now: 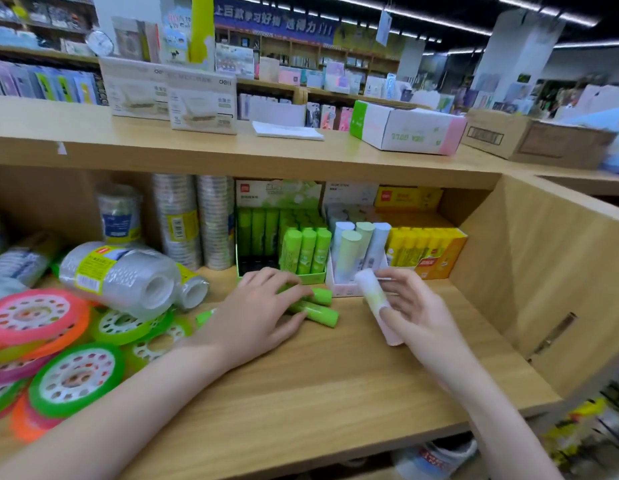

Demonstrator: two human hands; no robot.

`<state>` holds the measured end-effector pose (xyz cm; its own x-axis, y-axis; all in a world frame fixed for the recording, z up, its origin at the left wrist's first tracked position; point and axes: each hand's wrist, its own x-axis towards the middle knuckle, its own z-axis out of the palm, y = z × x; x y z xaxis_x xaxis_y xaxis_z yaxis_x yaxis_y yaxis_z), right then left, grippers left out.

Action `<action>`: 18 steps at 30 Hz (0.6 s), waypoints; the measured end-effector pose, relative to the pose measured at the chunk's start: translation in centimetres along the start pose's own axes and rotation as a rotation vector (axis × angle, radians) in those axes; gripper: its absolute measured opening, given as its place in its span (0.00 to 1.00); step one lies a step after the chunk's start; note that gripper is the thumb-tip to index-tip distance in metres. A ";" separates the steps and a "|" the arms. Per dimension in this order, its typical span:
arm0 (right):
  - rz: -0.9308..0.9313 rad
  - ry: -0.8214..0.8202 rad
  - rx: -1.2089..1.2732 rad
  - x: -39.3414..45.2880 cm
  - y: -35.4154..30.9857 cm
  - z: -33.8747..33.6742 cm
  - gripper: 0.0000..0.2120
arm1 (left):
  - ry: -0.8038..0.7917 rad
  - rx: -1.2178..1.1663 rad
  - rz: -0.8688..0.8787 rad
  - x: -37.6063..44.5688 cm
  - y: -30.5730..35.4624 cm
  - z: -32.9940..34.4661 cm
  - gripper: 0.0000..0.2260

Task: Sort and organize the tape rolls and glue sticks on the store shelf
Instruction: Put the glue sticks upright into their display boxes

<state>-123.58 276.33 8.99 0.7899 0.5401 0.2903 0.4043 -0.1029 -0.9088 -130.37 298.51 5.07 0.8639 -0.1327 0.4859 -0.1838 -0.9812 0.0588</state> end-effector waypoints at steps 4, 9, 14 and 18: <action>-0.102 -0.035 0.152 1.5 -0.1 -0.1 0.25 | 0.021 -0.018 -0.046 -0.2 -0.4 -0.1 0.17; -0.222 0.061 0.067 3.6 0.3 0.0 0.30 | 0.049 0.006 -0.072 -0.4 -0.6 -0.2 0.16; -0.365 0.240 -0.293 5.0 0.7 -0.2 0.28 | 0.065 0.017 -0.079 -0.1 -0.5 -0.2 0.15; -0.316 0.297 -0.252 5.1 1.6 0.2 0.23 | 0.080 0.026 -0.070 -0.1 -0.5 -0.2 0.14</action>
<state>-119.04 279.06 8.96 0.6932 0.3202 0.6457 0.7148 -0.1911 -0.6727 -130.47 299.05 5.20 0.8338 -0.0536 0.5495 -0.1114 -0.9911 0.0725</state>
